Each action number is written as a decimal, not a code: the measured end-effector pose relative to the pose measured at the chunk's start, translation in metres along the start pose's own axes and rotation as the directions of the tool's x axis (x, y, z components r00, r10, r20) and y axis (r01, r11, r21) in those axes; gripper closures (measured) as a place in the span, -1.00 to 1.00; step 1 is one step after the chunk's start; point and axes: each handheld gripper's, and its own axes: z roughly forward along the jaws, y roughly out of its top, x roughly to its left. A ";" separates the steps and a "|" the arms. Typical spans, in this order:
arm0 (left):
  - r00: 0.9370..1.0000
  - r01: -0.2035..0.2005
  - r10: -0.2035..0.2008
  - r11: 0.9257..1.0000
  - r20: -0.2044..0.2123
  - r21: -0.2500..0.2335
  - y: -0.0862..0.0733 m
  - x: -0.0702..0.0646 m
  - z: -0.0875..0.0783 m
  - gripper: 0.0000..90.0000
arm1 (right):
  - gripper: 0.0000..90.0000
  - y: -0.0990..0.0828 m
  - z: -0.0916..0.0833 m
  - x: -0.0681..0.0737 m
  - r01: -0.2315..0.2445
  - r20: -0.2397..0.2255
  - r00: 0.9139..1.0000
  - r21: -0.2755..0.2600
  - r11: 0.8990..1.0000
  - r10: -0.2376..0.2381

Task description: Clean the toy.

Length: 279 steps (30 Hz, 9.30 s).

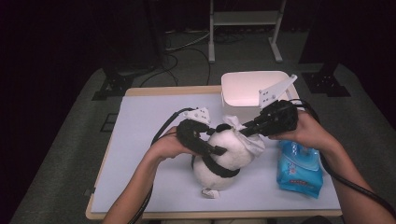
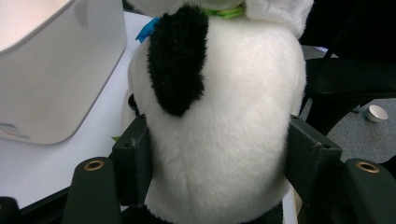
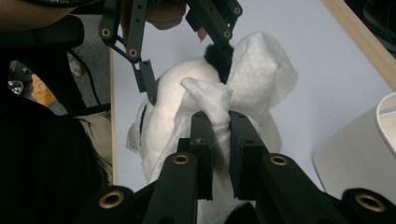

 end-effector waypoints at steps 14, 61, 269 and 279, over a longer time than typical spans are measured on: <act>1.000 -0.008 0.008 1.000 0.004 0.017 0.007 -0.004 0.012 -0.35 | 0.80 -0.001 0.009 -0.001 -0.012 -0.003 1.000 0.056 0.998 0.012; 0.999 0.038 -0.039 0.998 0.013 0.052 -0.042 0.000 0.011 -0.69 | 0.80 -0.046 -0.003 -0.010 -0.094 0.004 0.996 0.062 0.994 0.094; 0.999 0.035 -0.036 0.999 0.034 0.033 -0.053 -0.008 0.006 -0.29 | 0.81 -0.095 0.034 -0.008 -0.189 -0.080 0.978 0.027 0.982 0.191; 1.000 0.013 -0.014 0.999 0.016 0.043 -0.039 -0.011 -0.003 -0.26 | 0.80 -0.080 0.040 -0.010 -0.163 -0.115 0.980 -0.002 0.987 0.162</act>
